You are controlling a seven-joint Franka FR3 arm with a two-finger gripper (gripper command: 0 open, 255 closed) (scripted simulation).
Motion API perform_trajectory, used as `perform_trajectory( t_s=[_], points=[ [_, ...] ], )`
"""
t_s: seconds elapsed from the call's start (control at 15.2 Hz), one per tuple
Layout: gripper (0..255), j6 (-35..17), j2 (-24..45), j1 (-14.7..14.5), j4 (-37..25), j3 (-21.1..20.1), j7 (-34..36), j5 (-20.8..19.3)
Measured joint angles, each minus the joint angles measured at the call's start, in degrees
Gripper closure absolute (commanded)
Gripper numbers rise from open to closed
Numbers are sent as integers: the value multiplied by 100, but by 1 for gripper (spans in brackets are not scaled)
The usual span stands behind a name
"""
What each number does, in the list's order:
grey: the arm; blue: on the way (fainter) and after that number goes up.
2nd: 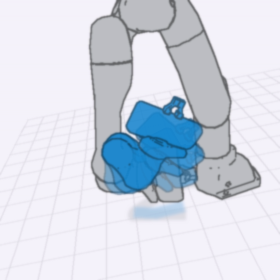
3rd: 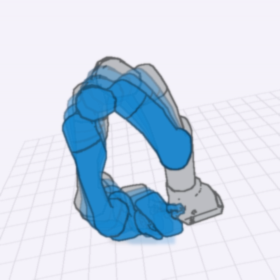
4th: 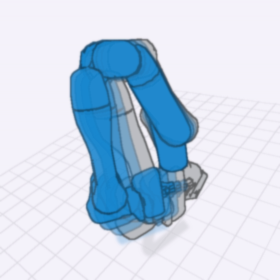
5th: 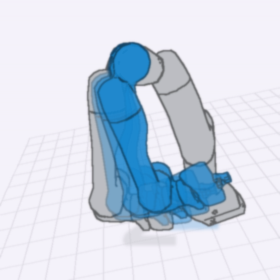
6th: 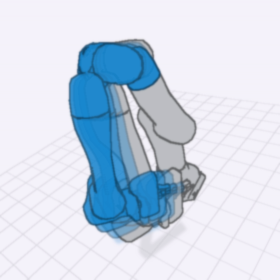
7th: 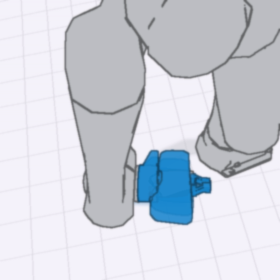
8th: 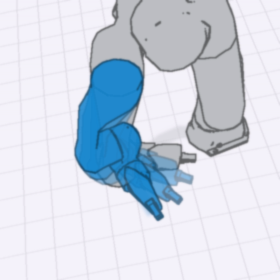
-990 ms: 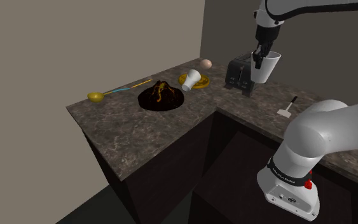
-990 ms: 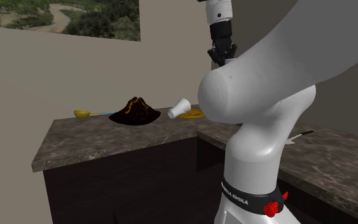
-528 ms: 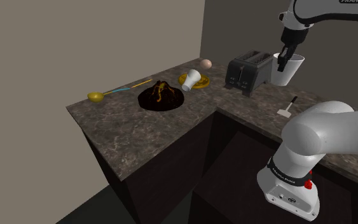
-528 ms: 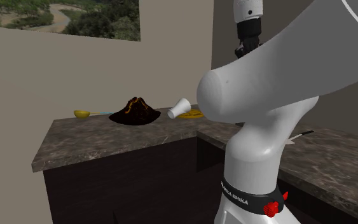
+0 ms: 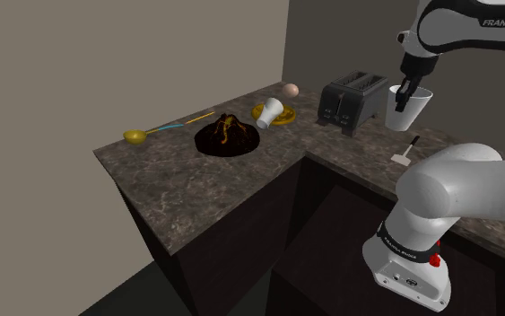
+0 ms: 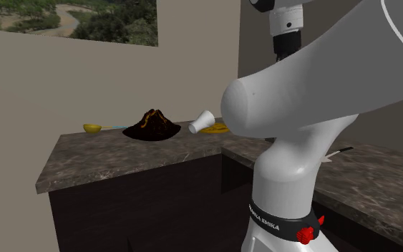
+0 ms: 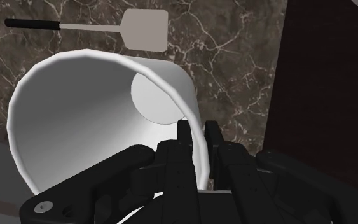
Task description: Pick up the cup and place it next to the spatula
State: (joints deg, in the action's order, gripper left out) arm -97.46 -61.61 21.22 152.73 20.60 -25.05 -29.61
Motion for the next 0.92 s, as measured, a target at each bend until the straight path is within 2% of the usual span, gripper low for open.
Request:
perform_trajectory(
  t_s=[0.92],
  points=[
    [255, -964, -32, 200, 1026, 428, 210, -474]
  ],
)
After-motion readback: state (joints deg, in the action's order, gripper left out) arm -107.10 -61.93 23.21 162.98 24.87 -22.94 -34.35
